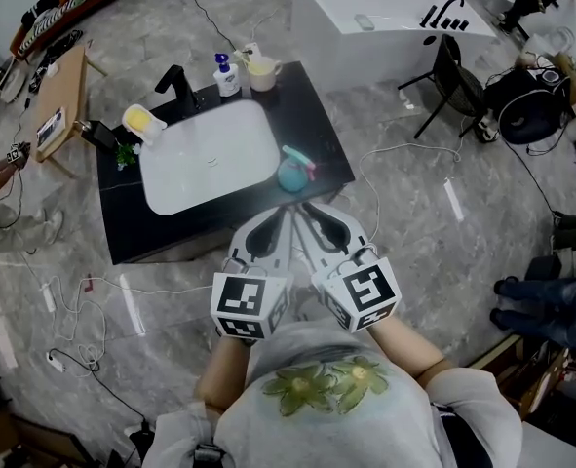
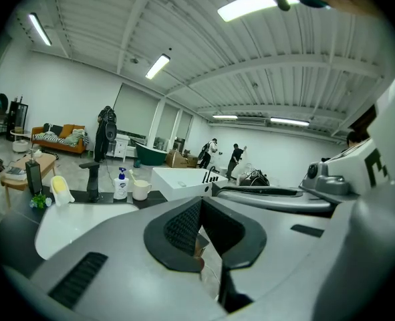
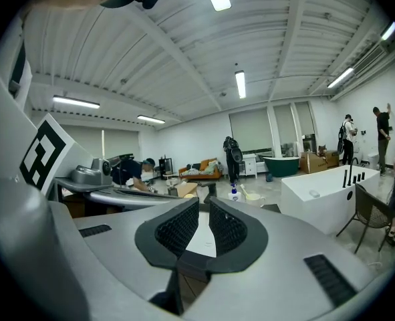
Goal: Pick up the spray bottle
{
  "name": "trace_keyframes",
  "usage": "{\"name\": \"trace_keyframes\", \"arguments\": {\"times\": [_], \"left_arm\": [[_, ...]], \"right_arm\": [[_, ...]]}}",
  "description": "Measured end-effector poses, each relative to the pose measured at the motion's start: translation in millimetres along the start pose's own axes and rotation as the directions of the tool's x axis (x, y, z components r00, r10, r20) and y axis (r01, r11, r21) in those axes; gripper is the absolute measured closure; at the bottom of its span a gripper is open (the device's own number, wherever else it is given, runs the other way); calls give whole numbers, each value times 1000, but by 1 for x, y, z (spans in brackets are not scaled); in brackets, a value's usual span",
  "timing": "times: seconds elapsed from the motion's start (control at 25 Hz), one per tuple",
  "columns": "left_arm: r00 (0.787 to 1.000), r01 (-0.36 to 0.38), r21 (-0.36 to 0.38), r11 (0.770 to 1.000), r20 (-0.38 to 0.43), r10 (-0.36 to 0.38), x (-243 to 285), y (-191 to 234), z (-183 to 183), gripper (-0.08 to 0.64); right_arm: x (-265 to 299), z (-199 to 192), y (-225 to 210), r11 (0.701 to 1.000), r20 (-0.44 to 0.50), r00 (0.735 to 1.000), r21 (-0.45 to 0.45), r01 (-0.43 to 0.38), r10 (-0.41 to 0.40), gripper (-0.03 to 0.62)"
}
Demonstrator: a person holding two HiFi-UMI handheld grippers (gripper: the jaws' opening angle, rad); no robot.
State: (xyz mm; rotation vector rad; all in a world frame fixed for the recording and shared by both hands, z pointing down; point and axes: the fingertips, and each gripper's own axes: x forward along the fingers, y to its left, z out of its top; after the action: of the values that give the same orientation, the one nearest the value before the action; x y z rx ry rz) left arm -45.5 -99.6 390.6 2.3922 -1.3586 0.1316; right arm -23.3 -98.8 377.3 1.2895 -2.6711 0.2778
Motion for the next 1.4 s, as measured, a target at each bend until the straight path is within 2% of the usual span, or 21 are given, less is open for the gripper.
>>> {"name": "trace_keyframes", "arguments": {"times": [0.2, 0.52, 0.8, 0.96, 1.24, 1.4], "left_arm": [[1000, 0, 6, 1000, -4, 0, 14, 6, 2, 551], [1000, -5, 9, 1000, -22, 5, 35, 9, 2, 551], [999, -27, 17, 999, -34, 28, 53, 18, -4, 551], [999, -41, 46, 998, -21, 42, 59, 20, 0, 551], [998, -60, 47, 997, -23, 61, 67, 28, 0, 551], [996, -81, 44, 996, -24, 82, 69, 36, 3, 551]], "right_arm": [[12, -1, -10, 999, -16, 1000, -54, 1, -2, 560], [22, -3, -28, 997, -35, 999, -81, 8, -11, 560], [42, -17, -47, 999, -73, 997, -40, 1, -4, 560], [51, -18, -54, 999, -72, 997, -48, -12, 8, 560], [60, -19, -67, 998, -70, 997, -63, -19, 14, 556], [68, -26, -80, 998, -97, 995, -63, -15, 9, 527]]}}
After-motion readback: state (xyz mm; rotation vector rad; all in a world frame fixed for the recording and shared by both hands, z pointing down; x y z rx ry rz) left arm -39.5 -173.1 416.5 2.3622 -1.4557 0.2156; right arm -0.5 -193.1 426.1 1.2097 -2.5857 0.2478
